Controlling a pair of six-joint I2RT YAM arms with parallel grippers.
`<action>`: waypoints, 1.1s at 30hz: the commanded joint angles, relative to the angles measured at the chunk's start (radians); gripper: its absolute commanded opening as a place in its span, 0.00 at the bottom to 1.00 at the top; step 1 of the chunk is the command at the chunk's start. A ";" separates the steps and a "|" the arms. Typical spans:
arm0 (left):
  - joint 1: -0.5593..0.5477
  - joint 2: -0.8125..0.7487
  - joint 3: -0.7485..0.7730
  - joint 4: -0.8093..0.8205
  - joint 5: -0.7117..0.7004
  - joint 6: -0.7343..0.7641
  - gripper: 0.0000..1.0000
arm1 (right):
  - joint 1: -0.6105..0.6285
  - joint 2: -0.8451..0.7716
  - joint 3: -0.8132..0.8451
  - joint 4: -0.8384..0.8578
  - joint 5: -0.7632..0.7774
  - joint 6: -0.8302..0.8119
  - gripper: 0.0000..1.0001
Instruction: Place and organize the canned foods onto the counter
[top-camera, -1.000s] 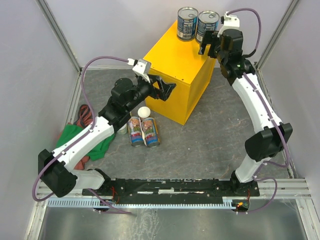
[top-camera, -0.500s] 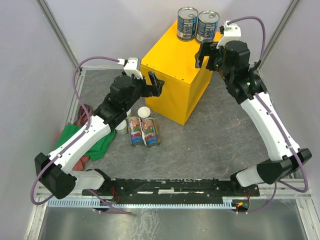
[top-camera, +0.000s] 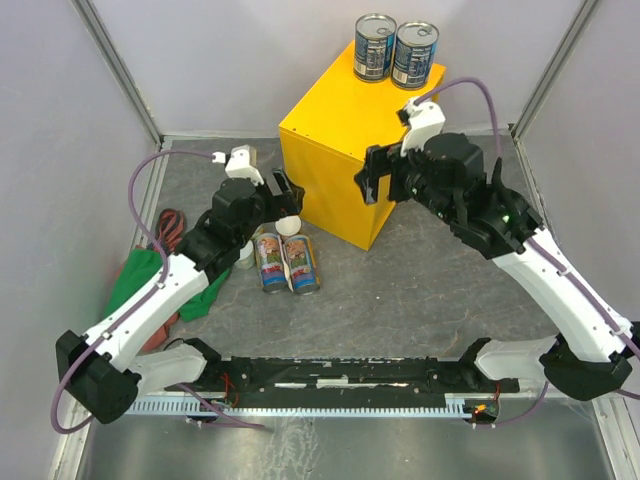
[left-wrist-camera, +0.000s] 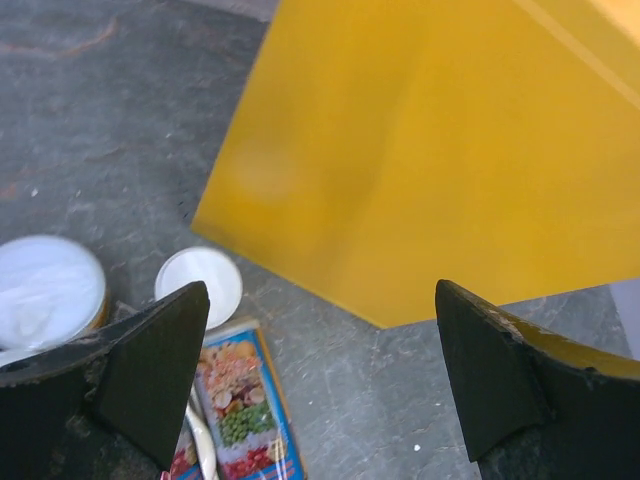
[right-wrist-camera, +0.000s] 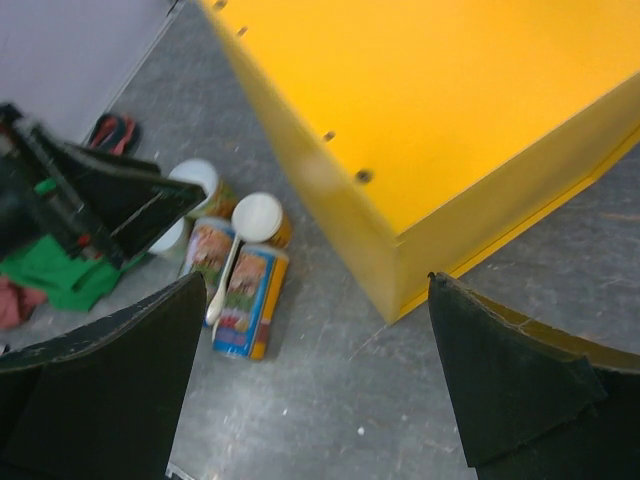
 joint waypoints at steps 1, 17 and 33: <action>0.023 -0.076 -0.070 -0.022 -0.066 -0.111 1.00 | 0.112 -0.020 -0.022 -0.079 0.018 0.051 0.99; 0.071 -0.325 -0.299 -0.091 -0.117 -0.248 0.99 | 0.308 0.141 -0.151 -0.051 -0.047 0.250 0.99; 0.072 -0.444 -0.341 -0.154 -0.143 -0.254 0.98 | 0.294 0.500 -0.075 0.081 -0.037 0.393 0.99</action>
